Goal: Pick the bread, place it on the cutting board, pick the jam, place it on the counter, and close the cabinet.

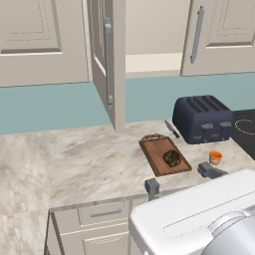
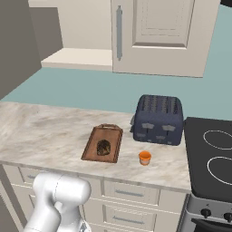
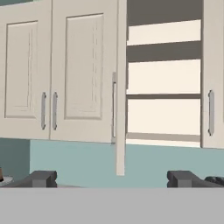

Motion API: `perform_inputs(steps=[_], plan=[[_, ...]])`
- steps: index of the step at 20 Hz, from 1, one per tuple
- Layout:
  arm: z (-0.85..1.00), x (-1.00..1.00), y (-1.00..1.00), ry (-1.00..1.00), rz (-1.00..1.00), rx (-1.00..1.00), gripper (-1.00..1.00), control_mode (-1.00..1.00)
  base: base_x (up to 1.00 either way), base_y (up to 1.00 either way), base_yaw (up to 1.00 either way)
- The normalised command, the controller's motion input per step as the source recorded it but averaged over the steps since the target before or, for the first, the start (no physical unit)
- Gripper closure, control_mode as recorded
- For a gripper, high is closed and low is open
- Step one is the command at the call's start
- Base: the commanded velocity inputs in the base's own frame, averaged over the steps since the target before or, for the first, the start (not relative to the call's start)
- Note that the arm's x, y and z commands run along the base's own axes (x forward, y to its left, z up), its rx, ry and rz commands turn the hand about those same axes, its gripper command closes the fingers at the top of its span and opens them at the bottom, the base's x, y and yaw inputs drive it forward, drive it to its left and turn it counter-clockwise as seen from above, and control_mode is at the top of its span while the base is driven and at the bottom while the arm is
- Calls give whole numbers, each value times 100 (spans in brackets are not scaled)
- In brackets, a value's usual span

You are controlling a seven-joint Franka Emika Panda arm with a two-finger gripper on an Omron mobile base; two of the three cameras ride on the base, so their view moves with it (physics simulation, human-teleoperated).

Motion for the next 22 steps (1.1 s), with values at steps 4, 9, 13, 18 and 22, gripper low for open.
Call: perform_inputs(steps=[4,9,13,18,22], plan=[[-6,17,12,0,0,0,-100,-100,0,0,0],[-7,17,16,0,0,0,-100,-100,0,0,0],[-6,21,21,0,-2,0,-100,-100,0,0,0],[-2,24,18,-1,-7,0,-100,-100,0,0,0],[0,22,12,-4,-11,0,-100,-100,0,0,0]])
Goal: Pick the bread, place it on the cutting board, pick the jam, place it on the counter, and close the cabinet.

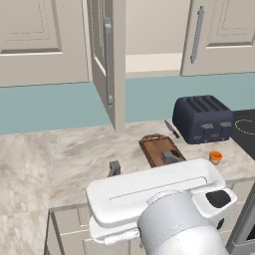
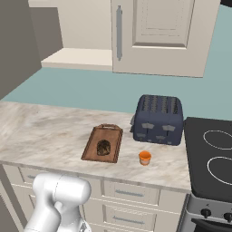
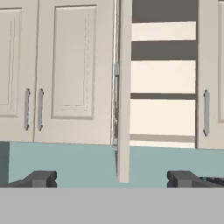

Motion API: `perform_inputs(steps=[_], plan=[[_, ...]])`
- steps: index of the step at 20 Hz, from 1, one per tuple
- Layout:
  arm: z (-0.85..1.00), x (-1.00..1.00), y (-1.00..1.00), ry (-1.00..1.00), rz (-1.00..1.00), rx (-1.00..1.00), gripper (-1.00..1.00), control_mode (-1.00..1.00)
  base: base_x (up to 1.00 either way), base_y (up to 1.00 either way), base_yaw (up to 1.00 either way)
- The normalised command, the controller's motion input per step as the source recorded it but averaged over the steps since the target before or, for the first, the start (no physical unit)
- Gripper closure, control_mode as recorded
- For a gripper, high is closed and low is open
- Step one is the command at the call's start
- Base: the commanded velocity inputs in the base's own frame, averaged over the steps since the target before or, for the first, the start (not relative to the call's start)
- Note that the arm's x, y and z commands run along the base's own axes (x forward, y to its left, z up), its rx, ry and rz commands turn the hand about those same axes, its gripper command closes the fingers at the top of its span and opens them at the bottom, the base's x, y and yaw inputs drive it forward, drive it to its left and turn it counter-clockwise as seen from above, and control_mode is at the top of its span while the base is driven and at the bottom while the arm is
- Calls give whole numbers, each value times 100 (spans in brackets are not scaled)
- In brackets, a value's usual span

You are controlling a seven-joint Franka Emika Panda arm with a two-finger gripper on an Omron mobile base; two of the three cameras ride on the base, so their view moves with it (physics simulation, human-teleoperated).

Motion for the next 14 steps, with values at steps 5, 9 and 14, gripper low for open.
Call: perform_inputs(steps=[5,9,14], plan=[[0,12,1,-7,-13,0,-100,-100,0,0,0],[0,9,0,-8,-15,0,-100,-100,0,0,0],[0,21,5,-3,-11,0,-100,-100,0,0,0]])
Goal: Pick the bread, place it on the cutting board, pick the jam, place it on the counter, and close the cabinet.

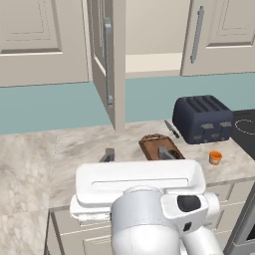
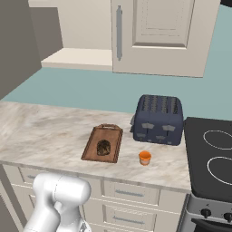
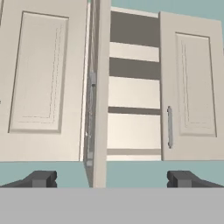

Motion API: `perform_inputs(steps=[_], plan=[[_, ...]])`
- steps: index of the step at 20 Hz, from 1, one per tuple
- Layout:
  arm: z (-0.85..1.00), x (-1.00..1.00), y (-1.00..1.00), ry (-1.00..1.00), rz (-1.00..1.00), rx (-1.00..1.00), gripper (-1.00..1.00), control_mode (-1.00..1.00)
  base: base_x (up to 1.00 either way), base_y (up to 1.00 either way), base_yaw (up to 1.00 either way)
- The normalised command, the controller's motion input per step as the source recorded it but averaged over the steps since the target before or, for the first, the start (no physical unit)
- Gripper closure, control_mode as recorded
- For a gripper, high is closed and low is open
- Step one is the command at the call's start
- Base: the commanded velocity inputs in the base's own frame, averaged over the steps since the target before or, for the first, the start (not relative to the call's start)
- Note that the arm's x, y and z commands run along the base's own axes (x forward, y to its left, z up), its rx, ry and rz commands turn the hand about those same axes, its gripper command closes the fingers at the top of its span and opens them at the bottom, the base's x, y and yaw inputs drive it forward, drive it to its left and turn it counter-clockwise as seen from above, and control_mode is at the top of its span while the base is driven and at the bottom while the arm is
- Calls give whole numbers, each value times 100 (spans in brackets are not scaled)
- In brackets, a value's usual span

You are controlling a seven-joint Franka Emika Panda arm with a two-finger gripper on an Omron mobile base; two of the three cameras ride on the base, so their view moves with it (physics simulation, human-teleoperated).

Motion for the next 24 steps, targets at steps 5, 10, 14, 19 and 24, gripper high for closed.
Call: perform_inputs(steps=[5,10,14,19,24], plan=[[0,31,17,0,-5,0,-100,-100,0,0,0],[0,35,11,0,-4,0,-100,-100,0,0,0],[-1,30,4,0,-3,0,-100,-100,0,0,0],[-11,36,18,0,0,0,-100,-100,0,0,0],[-5,37,18,0,0,0,-100,-100,0,0,0]])
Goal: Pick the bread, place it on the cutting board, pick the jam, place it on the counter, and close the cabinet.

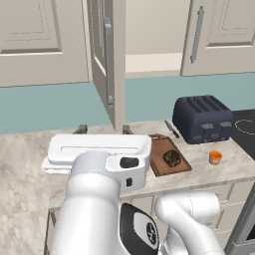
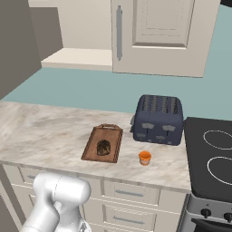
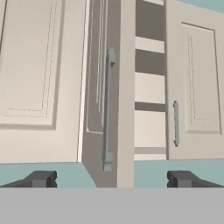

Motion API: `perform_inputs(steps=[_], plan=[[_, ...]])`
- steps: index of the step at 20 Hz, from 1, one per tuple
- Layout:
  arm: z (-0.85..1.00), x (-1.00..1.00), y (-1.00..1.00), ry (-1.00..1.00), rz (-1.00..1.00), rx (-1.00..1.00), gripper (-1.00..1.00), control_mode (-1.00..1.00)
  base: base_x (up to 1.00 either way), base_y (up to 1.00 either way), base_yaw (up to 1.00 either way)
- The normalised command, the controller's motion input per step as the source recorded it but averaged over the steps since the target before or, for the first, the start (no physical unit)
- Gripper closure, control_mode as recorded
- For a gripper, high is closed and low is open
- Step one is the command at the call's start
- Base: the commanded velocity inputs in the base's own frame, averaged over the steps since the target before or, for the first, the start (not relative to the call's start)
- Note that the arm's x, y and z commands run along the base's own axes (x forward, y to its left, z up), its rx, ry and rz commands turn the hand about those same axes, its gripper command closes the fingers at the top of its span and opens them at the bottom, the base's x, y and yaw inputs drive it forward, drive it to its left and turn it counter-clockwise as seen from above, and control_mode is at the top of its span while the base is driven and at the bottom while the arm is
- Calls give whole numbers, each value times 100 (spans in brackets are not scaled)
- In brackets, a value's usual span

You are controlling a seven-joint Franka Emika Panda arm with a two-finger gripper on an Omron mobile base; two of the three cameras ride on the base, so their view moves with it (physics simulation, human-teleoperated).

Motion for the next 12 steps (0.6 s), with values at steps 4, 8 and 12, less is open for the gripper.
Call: perform_inputs(steps=[4,8,12], plan=[[0,34,8,0,-2,0,-100,-100,0,0,0],[0,33,1,0,-4,0,-100,-100,0,0,0],[0,32,1,0,-4,0,-100,-100,0,0,0]])
